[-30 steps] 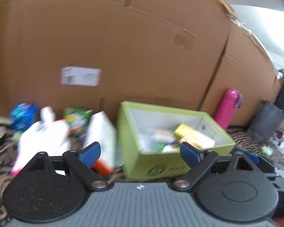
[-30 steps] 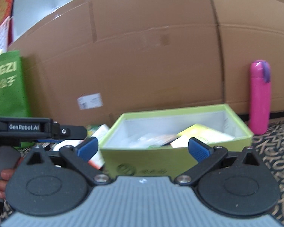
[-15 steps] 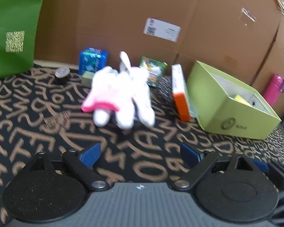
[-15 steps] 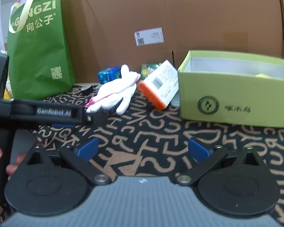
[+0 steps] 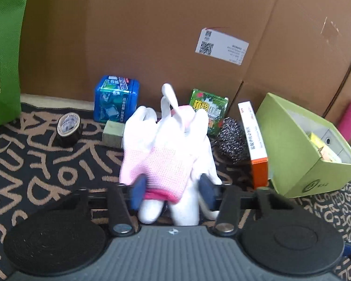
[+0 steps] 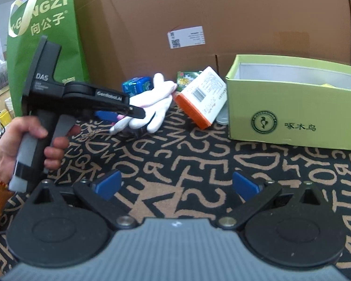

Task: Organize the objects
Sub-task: 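Grasp the white gloves with the left tool and lift while the right tool approaches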

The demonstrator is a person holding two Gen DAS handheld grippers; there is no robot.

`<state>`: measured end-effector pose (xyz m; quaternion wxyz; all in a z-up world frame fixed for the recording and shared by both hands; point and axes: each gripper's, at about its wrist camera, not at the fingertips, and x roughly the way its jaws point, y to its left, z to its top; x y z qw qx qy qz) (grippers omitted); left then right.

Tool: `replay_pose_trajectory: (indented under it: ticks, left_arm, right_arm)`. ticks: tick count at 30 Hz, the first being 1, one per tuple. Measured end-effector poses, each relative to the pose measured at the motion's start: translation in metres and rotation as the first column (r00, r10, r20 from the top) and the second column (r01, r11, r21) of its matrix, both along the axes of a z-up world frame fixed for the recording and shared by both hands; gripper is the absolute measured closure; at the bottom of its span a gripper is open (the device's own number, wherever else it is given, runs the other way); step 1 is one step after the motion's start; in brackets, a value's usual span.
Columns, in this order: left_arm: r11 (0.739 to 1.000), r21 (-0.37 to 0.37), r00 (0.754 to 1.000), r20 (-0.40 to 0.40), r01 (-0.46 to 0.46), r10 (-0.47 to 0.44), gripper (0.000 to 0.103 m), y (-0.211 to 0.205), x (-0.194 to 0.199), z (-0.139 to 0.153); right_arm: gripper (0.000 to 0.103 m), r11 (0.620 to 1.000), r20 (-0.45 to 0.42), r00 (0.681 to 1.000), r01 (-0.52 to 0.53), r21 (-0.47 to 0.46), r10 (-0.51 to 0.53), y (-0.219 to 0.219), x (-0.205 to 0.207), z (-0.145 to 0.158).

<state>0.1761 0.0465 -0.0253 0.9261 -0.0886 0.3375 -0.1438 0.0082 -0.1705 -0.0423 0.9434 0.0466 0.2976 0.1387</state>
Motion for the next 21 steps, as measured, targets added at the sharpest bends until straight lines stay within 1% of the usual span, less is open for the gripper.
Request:
replay_pose_trajectory:
  ticks: [1, 2, 3, 5, 8, 11, 13, 16, 17, 19, 20, 21]
  left_arm:
    - [1.0, -0.012, 1.0, 0.002, 0.005, -0.005, 0.08, 0.003, -0.004, 0.005]
    - [0.999, -0.031, 1.0, 0.015, 0.02, -0.019, 0.087, 0.007, -0.009, 0.009]
    - [0.998, -0.05, 0.999, 0.027, 0.032, -0.031, 0.088, 0.01, -0.016, 0.015]
    - [0.996, -0.074, 0.998, 0.043, 0.042, -0.039, 0.089, 0.016, -0.031, 0.023]
    - [0.996, -0.078, 0.997, 0.064, 0.051, -0.046, 0.089, 0.026, -0.059, 0.031]
    - [0.997, -0.062, 0.997, 0.063, 0.036, -0.032, 0.089, 0.037, -0.087, 0.031]
    - [1.0, -0.031, 0.999, 0.048, 0.003, -0.001, 0.089, 0.047, -0.104, 0.027]
    - [0.998, 0.016, 0.998, 0.017, -0.052, 0.052, 0.089, 0.064, -0.117, 0.016]
    - [0.998, 0.016, 0.998, 0.002, -0.063, 0.063, 0.089, 0.068, -0.119, 0.012]
    - [0.997, -0.008, 0.997, -0.018, -0.073, 0.073, 0.089, 0.077, -0.12, 0.007]
    - [0.997, -0.018, 0.997, -0.019, -0.069, 0.069, 0.089, 0.079, -0.119, 0.006]
    - [0.998, -0.026, 0.998, -0.016, -0.062, 0.062, 0.089, 0.079, -0.119, 0.006]
  right_arm:
    - [0.0, 1.0, 0.005, 1.0, -0.006, -0.003, 0.006, 0.001, 0.0, 0.001]
    - [0.0, 1.0, 0.009, 1.0, -0.012, -0.004, 0.012, 0.002, 0.001, 0.002]
    - [0.0, 1.0, 0.012, 1.0, -0.018, -0.004, 0.018, 0.004, 0.003, 0.003]
    - [0.0, 1.0, 0.015, 1.0, -0.027, -0.005, 0.027, 0.008, 0.009, 0.005]
    - [0.0, 0.999, 0.037, 0.998, -0.05, -0.001, 0.05, 0.018, 0.017, 0.009]
    - [0.0, 0.997, 0.062, 0.995, -0.077, -0.006, 0.077, 0.03, 0.028, 0.01]
    - [0.0, 0.996, 0.063, 0.994, -0.086, -0.021, 0.088, 0.039, 0.041, 0.009]
    - [0.002, 0.994, 0.055, 0.993, -0.102, -0.031, 0.104, 0.051, 0.064, 0.006]
    - [0.003, 0.994, 0.056, 0.993, -0.106, -0.031, 0.107, 0.055, 0.072, 0.005]
    - [0.005, 0.993, 0.052, 0.992, -0.109, -0.036, 0.111, 0.063, 0.087, 0.004]
    - [0.006, 0.993, 0.054, 0.992, -0.114, -0.043, 0.116, 0.068, 0.094, 0.002]
    - [0.01, 0.991, 0.057, 0.991, -0.118, -0.056, 0.121, 0.073, 0.099, 0.001]
